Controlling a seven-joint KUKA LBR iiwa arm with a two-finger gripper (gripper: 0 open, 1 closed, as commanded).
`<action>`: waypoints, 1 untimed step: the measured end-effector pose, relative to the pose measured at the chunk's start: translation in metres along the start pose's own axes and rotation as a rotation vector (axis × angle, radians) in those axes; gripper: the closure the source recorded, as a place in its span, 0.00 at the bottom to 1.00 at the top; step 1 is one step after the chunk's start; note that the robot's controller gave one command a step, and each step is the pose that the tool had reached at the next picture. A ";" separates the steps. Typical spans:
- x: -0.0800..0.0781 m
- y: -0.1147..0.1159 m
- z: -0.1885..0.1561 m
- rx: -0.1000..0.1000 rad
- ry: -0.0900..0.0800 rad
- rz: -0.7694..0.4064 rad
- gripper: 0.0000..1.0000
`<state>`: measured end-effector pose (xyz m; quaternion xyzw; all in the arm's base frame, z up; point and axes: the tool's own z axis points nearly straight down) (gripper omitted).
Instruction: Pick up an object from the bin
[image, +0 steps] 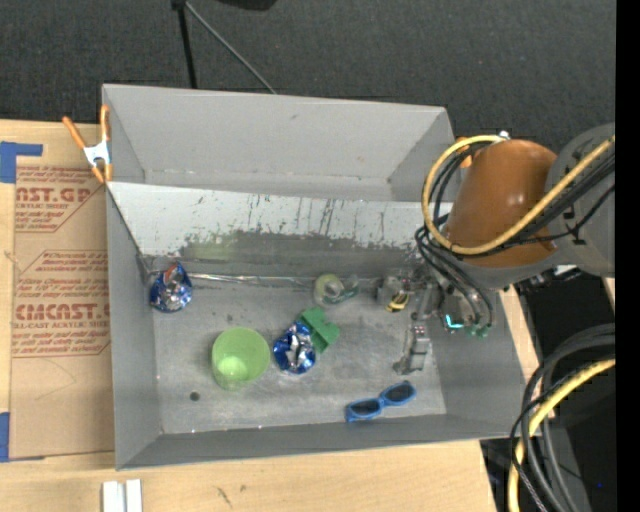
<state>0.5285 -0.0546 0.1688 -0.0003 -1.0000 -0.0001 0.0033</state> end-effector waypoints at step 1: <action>-0.024 0.052 0.097 0.003 -0.016 -0.398 0.00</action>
Offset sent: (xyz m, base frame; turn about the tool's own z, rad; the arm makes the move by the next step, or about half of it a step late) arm 0.0204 0.0516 -0.0988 -0.3995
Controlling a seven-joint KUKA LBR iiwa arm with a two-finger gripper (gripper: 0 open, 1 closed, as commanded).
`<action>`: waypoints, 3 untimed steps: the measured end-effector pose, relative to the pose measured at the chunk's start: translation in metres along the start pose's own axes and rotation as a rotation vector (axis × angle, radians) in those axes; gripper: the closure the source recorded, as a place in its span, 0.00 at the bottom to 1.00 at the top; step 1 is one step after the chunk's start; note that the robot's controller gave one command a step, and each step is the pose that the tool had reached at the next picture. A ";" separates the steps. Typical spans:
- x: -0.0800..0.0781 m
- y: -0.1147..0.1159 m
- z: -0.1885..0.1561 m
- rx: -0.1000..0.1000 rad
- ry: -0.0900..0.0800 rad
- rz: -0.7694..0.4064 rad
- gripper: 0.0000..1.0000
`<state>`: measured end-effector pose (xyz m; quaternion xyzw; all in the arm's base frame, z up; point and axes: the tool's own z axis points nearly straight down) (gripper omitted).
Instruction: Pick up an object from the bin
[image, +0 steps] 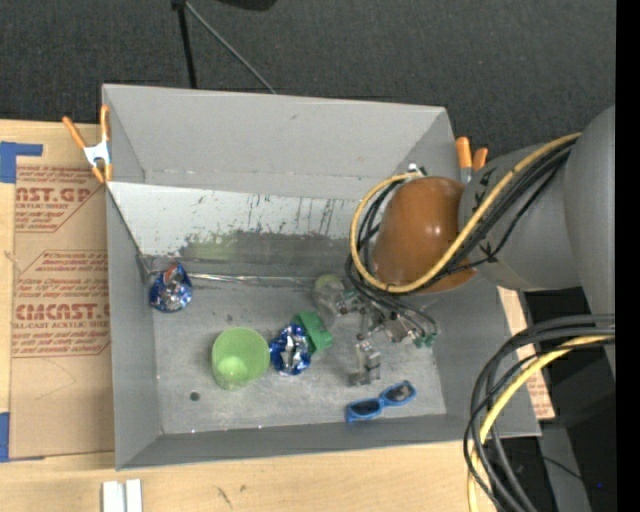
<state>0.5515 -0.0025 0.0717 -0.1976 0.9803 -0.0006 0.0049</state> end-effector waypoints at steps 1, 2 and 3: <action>0.050 0.069 -0.030 -0.006 0.008 -0.010 0.00; 0.076 -0.026 -0.052 0.001 0.008 -0.034 0.00; 0.072 -0.002 0.001 0.001 -0.005 -0.086 0.00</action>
Offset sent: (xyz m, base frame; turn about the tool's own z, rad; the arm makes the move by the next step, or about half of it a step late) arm -0.0715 0.0410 0.0283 -0.0060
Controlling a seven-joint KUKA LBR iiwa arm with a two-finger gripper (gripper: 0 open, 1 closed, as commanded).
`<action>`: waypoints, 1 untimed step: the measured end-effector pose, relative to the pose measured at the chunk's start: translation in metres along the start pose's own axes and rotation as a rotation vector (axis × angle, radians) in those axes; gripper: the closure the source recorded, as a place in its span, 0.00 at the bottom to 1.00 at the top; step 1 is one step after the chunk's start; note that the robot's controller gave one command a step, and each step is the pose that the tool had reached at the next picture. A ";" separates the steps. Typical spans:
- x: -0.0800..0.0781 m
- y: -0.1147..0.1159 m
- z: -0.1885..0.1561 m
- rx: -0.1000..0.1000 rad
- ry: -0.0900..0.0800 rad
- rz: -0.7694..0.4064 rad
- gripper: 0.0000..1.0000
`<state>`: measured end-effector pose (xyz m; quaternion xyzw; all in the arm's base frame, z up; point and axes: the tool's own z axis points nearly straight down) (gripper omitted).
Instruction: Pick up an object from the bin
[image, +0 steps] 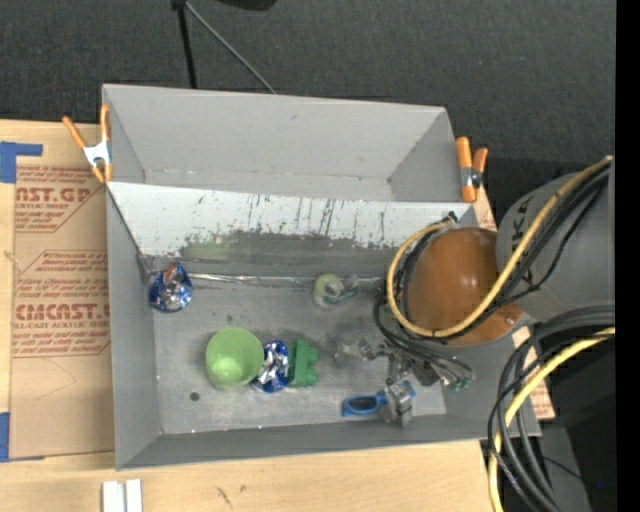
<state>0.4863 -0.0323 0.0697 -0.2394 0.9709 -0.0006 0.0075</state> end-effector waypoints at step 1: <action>-0.017 0.038 -0.002 0.001 -0.002 -0.035 0.00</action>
Offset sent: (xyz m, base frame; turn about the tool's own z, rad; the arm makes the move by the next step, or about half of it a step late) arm -0.0074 0.0390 0.0003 -0.0311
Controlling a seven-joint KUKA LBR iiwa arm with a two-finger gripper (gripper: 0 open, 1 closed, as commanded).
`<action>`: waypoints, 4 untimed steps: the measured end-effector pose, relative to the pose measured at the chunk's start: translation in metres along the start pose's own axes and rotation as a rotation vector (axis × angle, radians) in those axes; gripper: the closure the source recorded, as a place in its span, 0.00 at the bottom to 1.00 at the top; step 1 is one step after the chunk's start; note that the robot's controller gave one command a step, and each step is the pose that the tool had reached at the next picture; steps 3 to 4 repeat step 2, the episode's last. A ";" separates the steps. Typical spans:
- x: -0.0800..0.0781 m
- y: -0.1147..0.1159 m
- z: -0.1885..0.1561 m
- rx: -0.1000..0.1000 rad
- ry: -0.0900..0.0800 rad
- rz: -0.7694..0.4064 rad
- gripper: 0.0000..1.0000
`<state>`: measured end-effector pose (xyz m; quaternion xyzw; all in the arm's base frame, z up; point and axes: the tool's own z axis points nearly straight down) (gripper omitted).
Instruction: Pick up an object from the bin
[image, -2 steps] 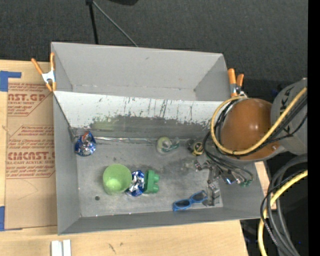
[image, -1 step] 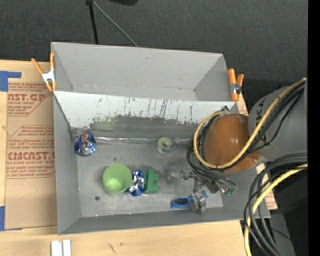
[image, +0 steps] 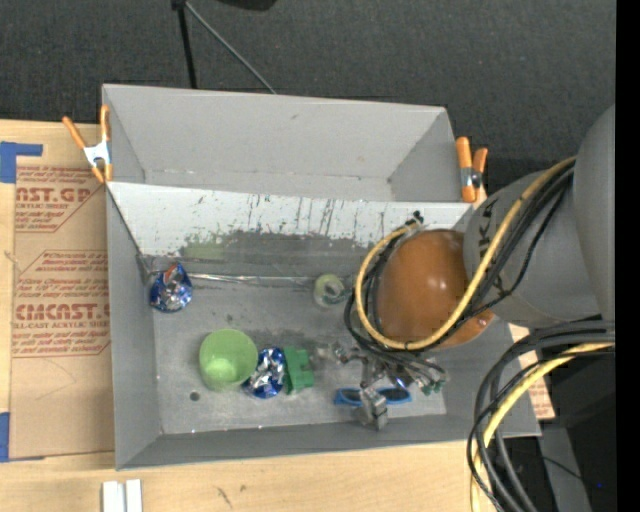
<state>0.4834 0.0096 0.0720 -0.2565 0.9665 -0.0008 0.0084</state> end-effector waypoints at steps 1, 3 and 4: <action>0.005 0.001 0.002 -0.007 0.015 0.003 1.00; 0.002 0.001 -0.053 -0.004 0.011 0.004 1.00; 0.002 0.001 -0.053 -0.004 0.011 0.004 1.00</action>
Offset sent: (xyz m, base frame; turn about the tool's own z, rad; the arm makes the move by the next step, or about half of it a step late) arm 0.0000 0.0000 0.0000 0.0000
